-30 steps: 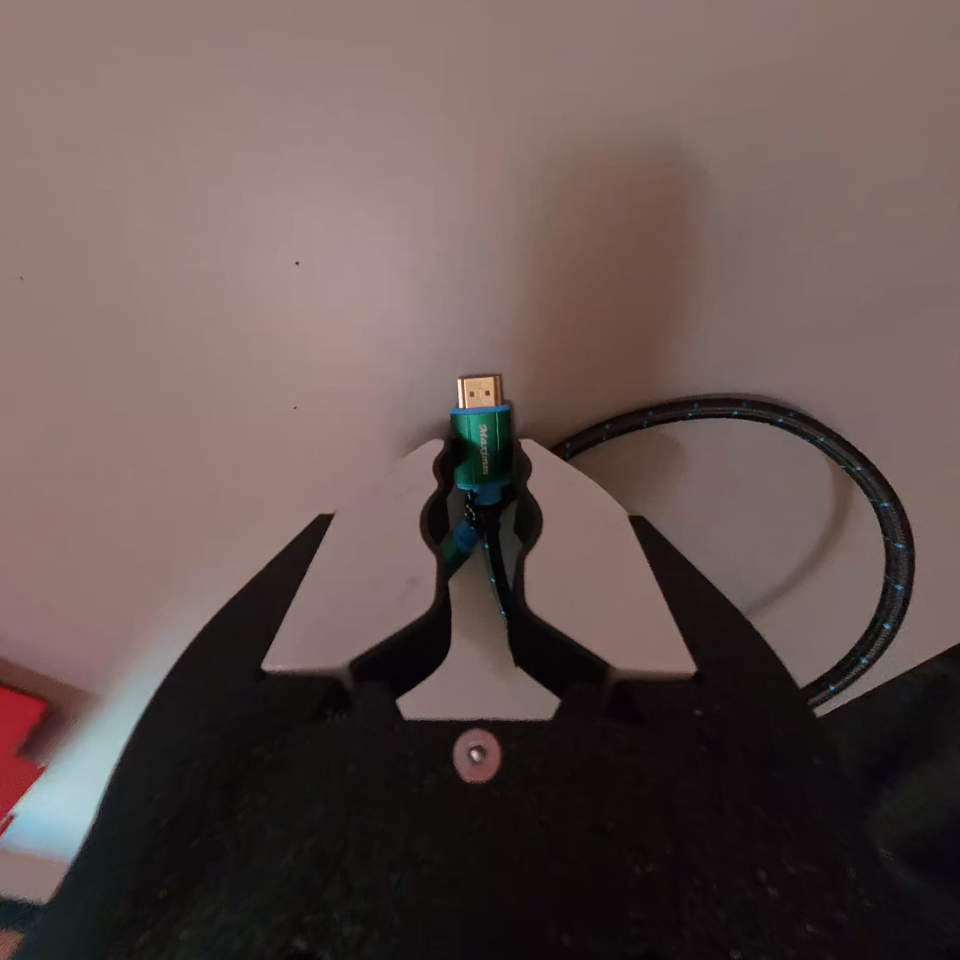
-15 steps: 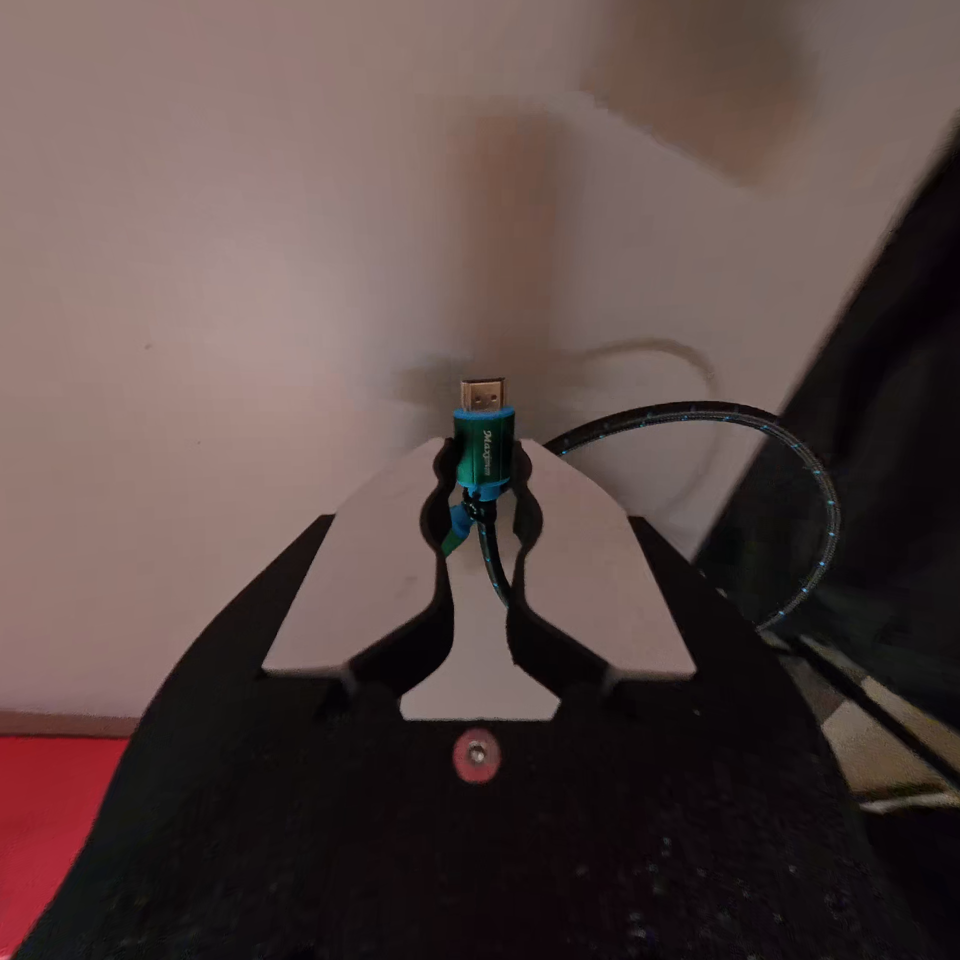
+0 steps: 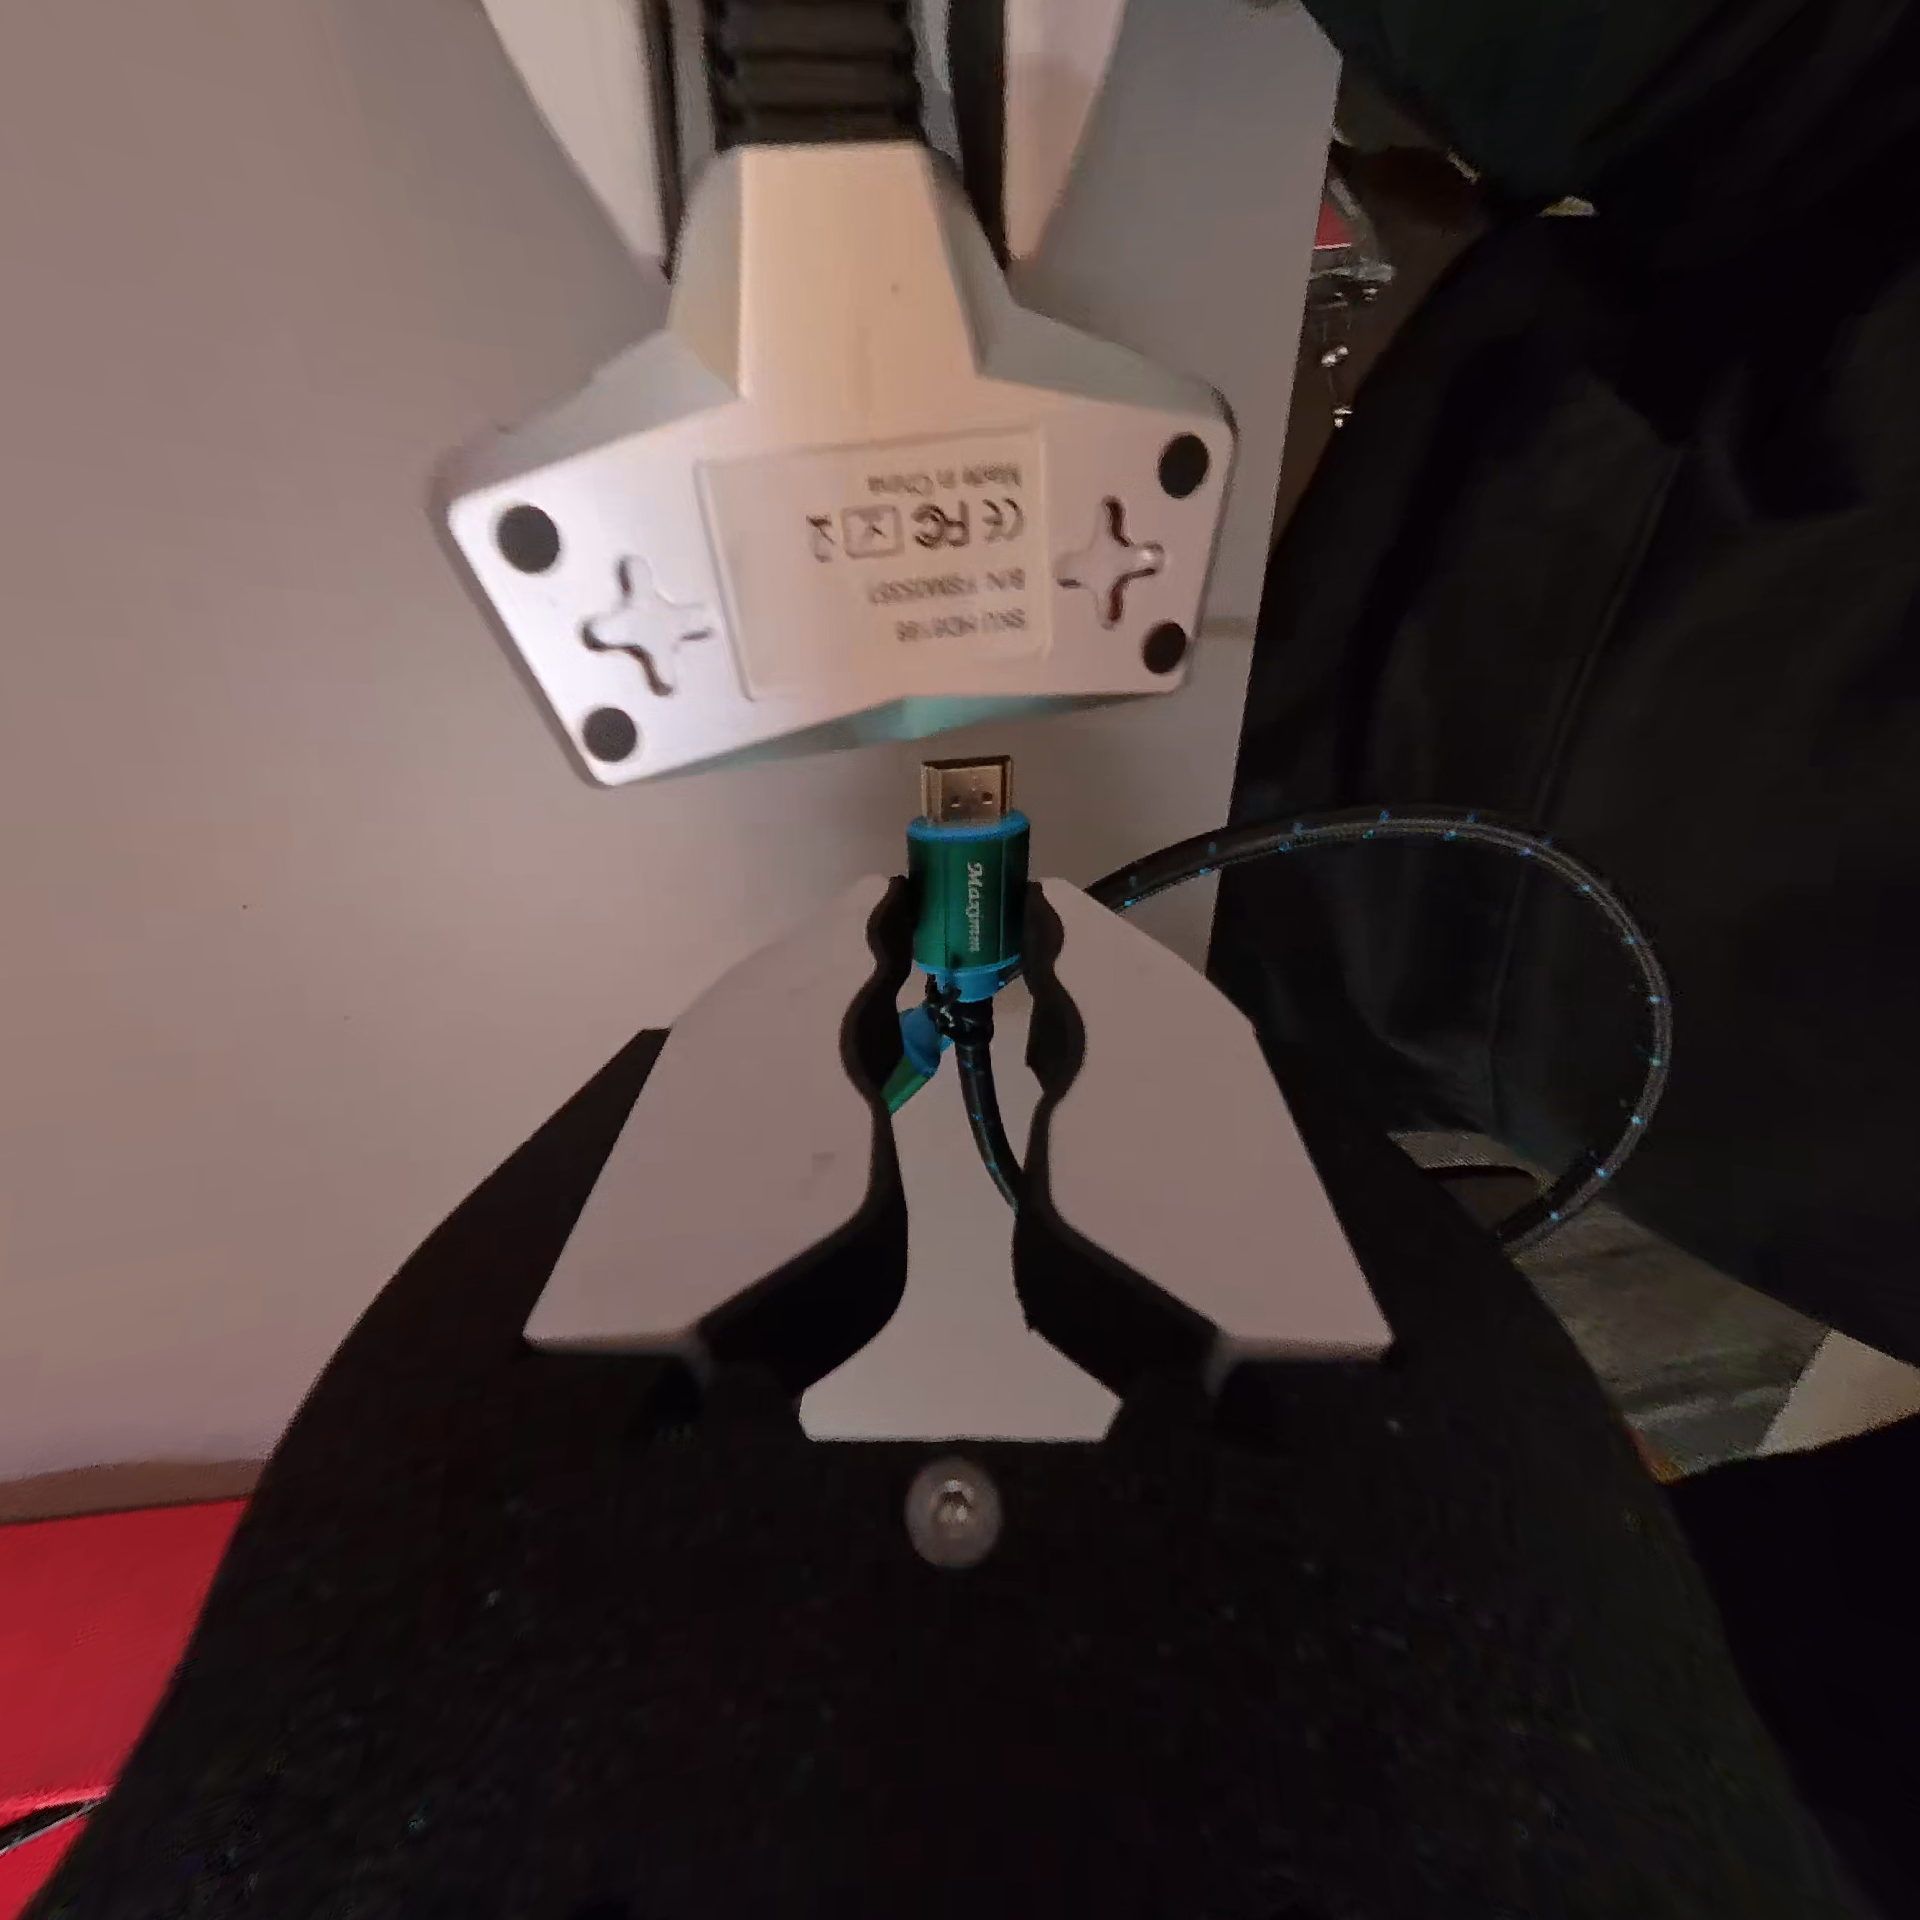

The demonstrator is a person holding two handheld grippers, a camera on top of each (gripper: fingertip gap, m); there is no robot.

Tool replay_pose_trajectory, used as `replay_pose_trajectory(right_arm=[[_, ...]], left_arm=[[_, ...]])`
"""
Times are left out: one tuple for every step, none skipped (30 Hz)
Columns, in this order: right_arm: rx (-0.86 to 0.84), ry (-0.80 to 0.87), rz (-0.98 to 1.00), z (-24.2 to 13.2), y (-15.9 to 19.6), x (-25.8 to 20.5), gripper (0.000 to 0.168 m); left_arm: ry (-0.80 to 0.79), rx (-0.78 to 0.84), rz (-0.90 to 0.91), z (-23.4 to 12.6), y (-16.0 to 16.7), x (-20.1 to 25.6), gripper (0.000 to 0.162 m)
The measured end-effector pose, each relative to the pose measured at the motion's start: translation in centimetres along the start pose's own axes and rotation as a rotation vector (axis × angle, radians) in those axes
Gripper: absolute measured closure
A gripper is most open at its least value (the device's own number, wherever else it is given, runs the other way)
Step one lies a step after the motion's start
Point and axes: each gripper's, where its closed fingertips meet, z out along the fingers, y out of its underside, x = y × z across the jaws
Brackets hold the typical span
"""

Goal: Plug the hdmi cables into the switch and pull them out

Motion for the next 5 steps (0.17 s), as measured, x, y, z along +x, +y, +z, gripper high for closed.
replay_pose_trajectory(right_arm=[[-0.003, -0.005, 0.000, 0.25, 0.05, -0.10, 0.133], [-0.005, -0.009, -0.002, 0.46, 0.05, -0.19, 0.133], [-0.008, -0.014, -0.004, 0.66, 0.05, -0.30, 0.133], [-0.013, -0.011, -0.006, 0.80, 0.08, -0.28, 0.133], [-0.019, -0.010, -0.011, 0.88, 0.16, -0.28, 0.133]], left_arm=[[-0.012, 0.001, -0.006, 0.01, 0.02, -0.27, 0.142], [-0.012, -0.004, -0.014, 0.05, 0.14, -0.42, 0.142], [-0.015, -0.002, -0.021, 0.12, 0.19, -0.63, 0.142], [-0.014, -0.005, -0.025, 0.21, 0.33, -0.75, 0.142], [-0.013, -0.007, -0.026, 0.31, 0.45, -0.78, 0.142]])
